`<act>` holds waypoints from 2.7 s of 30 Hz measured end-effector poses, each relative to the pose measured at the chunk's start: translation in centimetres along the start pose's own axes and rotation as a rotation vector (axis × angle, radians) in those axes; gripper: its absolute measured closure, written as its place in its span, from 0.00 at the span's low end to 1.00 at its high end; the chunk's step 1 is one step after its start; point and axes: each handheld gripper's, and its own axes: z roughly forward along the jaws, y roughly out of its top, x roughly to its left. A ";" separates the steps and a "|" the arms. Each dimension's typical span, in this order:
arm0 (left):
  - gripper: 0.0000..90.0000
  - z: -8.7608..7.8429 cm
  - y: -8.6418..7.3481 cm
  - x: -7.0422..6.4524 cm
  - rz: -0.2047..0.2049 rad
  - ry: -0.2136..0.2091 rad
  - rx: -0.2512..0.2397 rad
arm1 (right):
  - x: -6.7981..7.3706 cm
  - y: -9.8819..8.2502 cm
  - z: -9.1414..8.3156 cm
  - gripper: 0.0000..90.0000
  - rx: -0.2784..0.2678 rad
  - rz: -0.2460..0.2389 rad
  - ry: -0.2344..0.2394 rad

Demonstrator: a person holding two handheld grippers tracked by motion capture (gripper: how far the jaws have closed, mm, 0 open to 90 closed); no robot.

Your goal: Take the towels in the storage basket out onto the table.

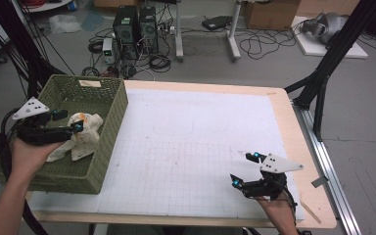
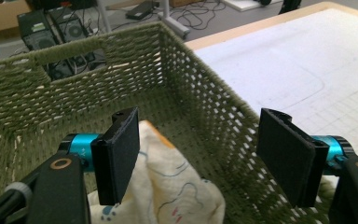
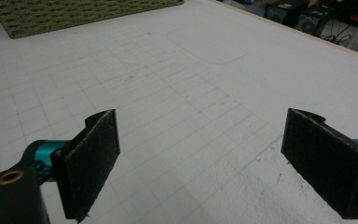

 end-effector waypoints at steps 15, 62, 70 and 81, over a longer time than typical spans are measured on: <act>0.33 1.4 -1.5 2.4 -0.025 0.046 0.107 | 0.0 0.0 0.1 0.12 0.004 -0.005 0.003; 0.96 0.0 -0.7 3.0 -0.035 0.004 0.121 | 0.1 0.0 0.5 0.12 0.008 -0.010 0.015; 0.96 -2.1 0.4 3.1 -0.036 0.006 0.047 | 0.1 0.0 0.7 0.12 0.013 -0.008 0.018; 0.96 -4.4 2.6 2.5 -0.007 0.002 -0.034 | 0.1 0.0 0.7 0.12 0.015 -0.012 0.018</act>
